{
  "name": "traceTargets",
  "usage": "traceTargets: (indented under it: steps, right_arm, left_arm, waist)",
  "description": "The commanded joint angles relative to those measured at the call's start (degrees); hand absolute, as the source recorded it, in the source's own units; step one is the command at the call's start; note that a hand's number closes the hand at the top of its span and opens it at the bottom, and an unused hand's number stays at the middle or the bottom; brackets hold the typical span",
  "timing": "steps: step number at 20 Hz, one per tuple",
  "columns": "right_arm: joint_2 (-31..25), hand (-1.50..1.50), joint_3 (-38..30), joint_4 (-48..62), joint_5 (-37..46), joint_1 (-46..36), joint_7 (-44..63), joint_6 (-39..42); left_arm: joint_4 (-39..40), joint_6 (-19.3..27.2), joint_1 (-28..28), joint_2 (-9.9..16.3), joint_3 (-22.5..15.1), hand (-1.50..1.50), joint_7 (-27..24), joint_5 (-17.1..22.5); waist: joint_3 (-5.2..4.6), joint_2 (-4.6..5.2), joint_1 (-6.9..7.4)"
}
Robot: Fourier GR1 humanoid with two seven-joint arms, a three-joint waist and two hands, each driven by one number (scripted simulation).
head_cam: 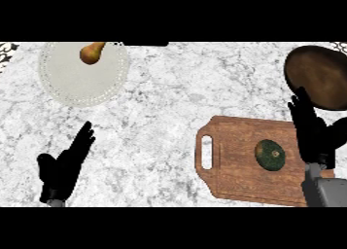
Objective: Pick the squash from the cutting board and place it in the pan
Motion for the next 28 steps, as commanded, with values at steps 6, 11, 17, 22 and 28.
traceTargets:
  steps: [6,11,17,22,28]
  right_arm:
    - [-2.3,1.5,8.2,-8.5,-14.6,-11.4,-9.7,32.2]
    - [-20.6,-1.5,-3.4,1.2,-15.5,-0.7,-25.7,49.4]
    - [-30.2,-1.5,-7.4,14.4,0.2,-3.9,-47.4,56.3]
    - [-31.4,-1.5,-0.5,15.2,9.1,-9.6,-49.0,51.1]
    - [-32.6,-1.5,8.9,9.8,17.7,-12.9,-44.3,47.1]
  left_arm:
    - [-5.3,-0.6,-8.0,-3.0,-1.3,0.0,-7.9,-1.0]
    - [-5.2,0.7,-7.1,-5.9,-2.9,0.0,-10.4,-2.1]
    - [-4.2,0.5,-7.4,-6.9,-4.0,0.0,-12.0,-3.2]
    - [-3.5,-2.8,-6.7,-5.6,-2.9,0.0,-13.3,-1.6]
    - [-2.5,-0.2,-6.9,-7.7,-3.9,0.0,-13.0,-4.0]
  waist:
    - [0.36,-2.79,0.51]
    - [0.18,-1.65,-2.91]
    - [0.2,-1.26,-0.57]
    - [0.01,-1.48,-0.09]
    - [-0.06,-1.68,-0.65]
